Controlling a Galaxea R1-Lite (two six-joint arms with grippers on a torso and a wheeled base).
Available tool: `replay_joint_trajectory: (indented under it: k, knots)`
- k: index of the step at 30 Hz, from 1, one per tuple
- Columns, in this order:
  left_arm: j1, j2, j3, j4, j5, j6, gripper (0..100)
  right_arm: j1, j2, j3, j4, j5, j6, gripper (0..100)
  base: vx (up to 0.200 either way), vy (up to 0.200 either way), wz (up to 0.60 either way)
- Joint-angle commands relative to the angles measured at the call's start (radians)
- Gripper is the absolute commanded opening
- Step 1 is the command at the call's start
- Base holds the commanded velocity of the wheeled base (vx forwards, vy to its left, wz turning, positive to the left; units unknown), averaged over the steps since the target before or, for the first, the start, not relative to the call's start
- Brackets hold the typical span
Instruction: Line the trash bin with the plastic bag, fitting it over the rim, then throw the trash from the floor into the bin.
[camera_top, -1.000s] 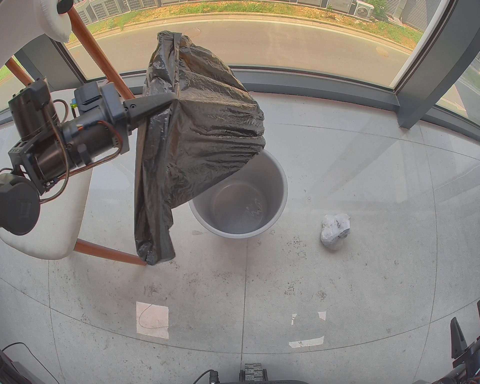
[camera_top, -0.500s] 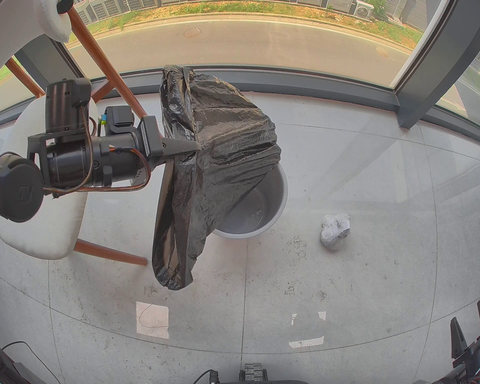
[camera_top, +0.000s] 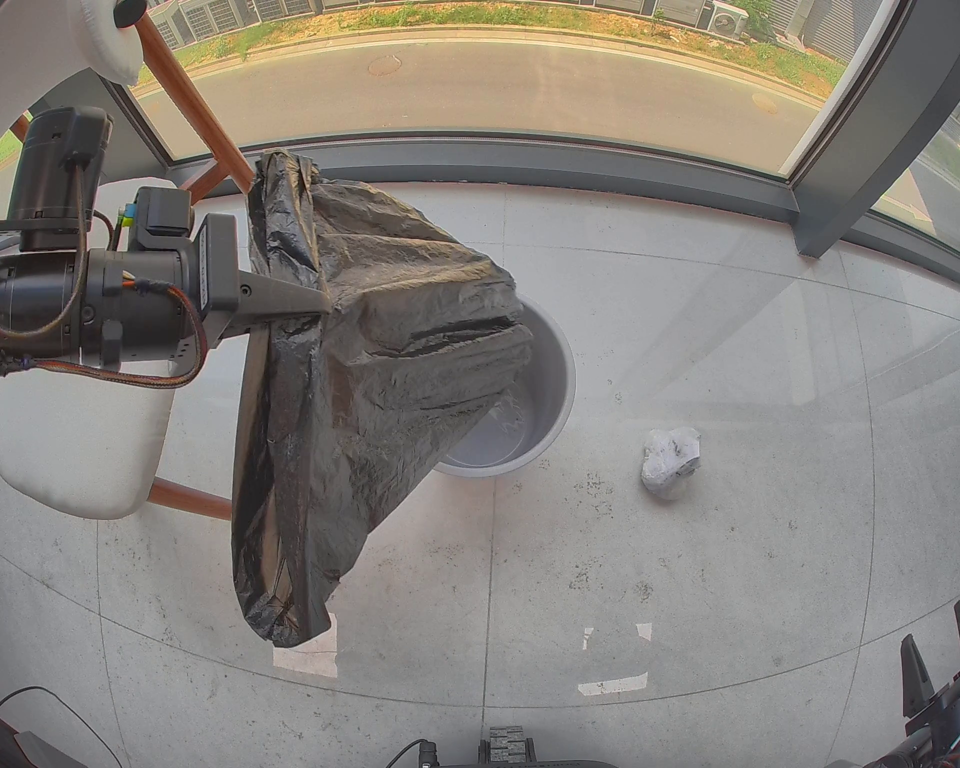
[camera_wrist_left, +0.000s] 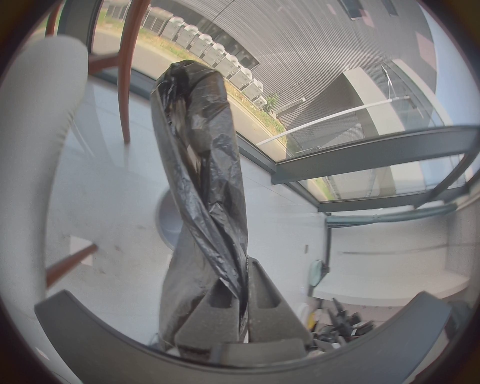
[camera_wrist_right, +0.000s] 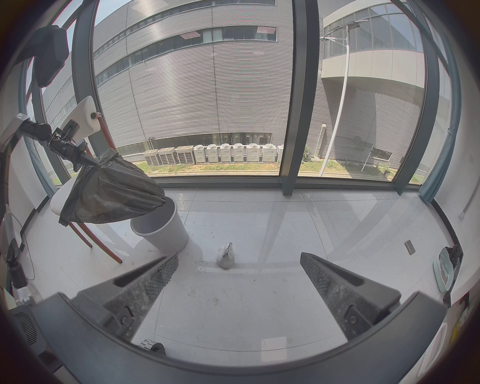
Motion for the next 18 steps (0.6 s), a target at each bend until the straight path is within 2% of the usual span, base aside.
replay_joint_trajectory:
  k: [1,6,12,15,17,18]
  knots:
    - [-0.001,0.0,-0.003,0.009,0.043,0.044,0,0.0,-0.004,0.018,0.0,0.0,0.0,100,0.0,0.0,0.0]
    - [-0.009,0.086,-0.014,0.006,0.042,0.078,0,0.0,-0.004,0.018,-0.002,0.0,-0.001,100,0.0,0.0,0.0]
    - [-0.082,0.146,-0.012,0.018,0.042,0.094,0,0.0,-0.004,0.018,0.0,0.0,0.0,100,0.0,0.0,0.0]
    - [-0.092,0.195,-0.014,0.013,0.045,0.101,0,0.0,-0.004,0.018,-0.002,0.0,0.0,100,0.0,0.0,0.0]
    - [-0.092,0.218,-0.026,0.012,0.046,0.13,0,0.0,-0.004,0.018,-0.002,0.0,0.0,100,0.0,0.0,0.0]
    - [-0.092,0.223,-0.046,0.021,0.048,0.179,0,0.0,-0.004,0.018,-0.002,0.0,0.0,100,0.0,0.0,0.0]
